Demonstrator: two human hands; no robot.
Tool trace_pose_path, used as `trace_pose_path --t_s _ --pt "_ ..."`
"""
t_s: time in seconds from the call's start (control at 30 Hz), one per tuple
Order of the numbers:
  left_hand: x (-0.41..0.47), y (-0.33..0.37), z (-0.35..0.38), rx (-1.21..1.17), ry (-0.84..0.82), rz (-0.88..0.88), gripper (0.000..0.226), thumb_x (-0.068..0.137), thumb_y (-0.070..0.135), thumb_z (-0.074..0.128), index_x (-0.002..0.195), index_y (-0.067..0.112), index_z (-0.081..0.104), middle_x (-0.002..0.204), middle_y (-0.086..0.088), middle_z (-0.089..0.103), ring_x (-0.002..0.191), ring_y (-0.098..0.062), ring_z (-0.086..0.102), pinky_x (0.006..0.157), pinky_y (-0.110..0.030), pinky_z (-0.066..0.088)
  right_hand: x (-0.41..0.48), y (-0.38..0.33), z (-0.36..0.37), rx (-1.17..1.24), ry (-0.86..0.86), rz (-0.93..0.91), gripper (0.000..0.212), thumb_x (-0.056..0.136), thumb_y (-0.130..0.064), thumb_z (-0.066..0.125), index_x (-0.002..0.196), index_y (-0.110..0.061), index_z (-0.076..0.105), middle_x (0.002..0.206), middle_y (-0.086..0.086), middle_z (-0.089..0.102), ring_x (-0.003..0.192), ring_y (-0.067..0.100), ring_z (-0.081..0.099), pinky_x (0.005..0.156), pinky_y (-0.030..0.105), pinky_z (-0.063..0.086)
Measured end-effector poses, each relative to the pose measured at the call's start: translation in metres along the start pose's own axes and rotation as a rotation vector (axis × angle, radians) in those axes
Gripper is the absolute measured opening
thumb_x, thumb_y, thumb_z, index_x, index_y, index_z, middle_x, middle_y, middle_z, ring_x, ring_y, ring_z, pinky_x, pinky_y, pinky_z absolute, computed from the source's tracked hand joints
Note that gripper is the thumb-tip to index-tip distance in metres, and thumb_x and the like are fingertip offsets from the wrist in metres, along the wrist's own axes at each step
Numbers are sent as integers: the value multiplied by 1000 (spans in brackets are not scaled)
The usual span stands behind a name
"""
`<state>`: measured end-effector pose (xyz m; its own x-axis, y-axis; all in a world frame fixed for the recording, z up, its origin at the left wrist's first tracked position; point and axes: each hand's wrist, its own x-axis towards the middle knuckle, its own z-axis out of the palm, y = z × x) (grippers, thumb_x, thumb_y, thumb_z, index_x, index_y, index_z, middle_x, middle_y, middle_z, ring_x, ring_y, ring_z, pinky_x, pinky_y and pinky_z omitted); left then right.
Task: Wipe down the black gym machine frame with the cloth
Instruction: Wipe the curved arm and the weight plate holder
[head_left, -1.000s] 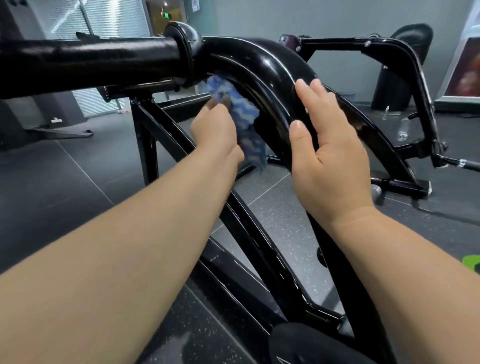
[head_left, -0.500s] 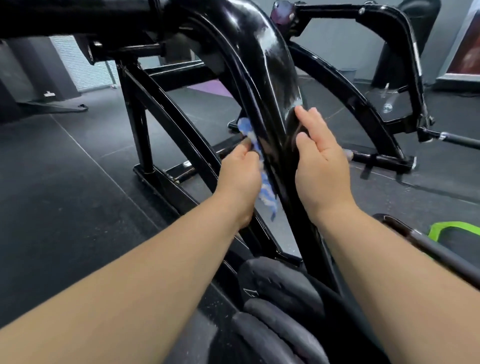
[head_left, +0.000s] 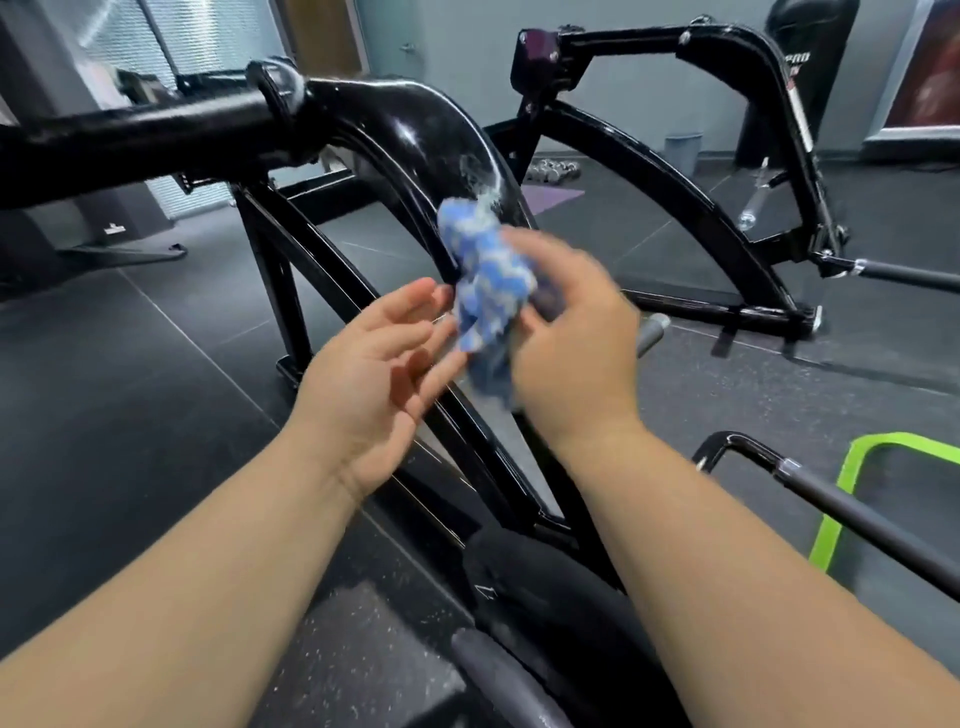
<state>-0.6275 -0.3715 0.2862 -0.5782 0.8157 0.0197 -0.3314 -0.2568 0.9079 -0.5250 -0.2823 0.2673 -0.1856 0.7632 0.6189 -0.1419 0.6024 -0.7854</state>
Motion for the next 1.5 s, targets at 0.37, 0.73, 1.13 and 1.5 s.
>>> trace_pose_path --t_s 0.37,0.73,1.13,1.5 --pt "49 -15 11 50 143 156 28 97 3 49 113 20 64 107 5 72 96 -3 68 80 -18 54 -43 58 -15 -320 40 26 28 84 -36 46 88 -11 59 112 1 61 114 14 48 97 37 41" --pt "66 -26 -17 -141 -213 -46 32 98 4 38 118 13 63 103 -3 72 88 -13 68 79 -28 58 -6 54 6 -562 -165 -548 25 74 -11 62 91 -23 77 130 -1 59 107 26 42 102 27 32" --pt "60 -35 -32 -242 -37 -78 28 100 16 39 99 24 66 91 4 74 88 -13 68 90 -33 51 14 40 14 -679 -306 -546 34 80 -7 57 109 -17 72 153 9 35 144 40 17 118 38 19" --pt "36 -68 -12 -43 -19 -172 29 96 6 42 104 14 69 99 -3 74 94 -18 71 88 -38 55 51 40 -2 -611 -269 3 20 101 -40 31 110 -49 46 107 -8 58 89 10 56 77 30 45"
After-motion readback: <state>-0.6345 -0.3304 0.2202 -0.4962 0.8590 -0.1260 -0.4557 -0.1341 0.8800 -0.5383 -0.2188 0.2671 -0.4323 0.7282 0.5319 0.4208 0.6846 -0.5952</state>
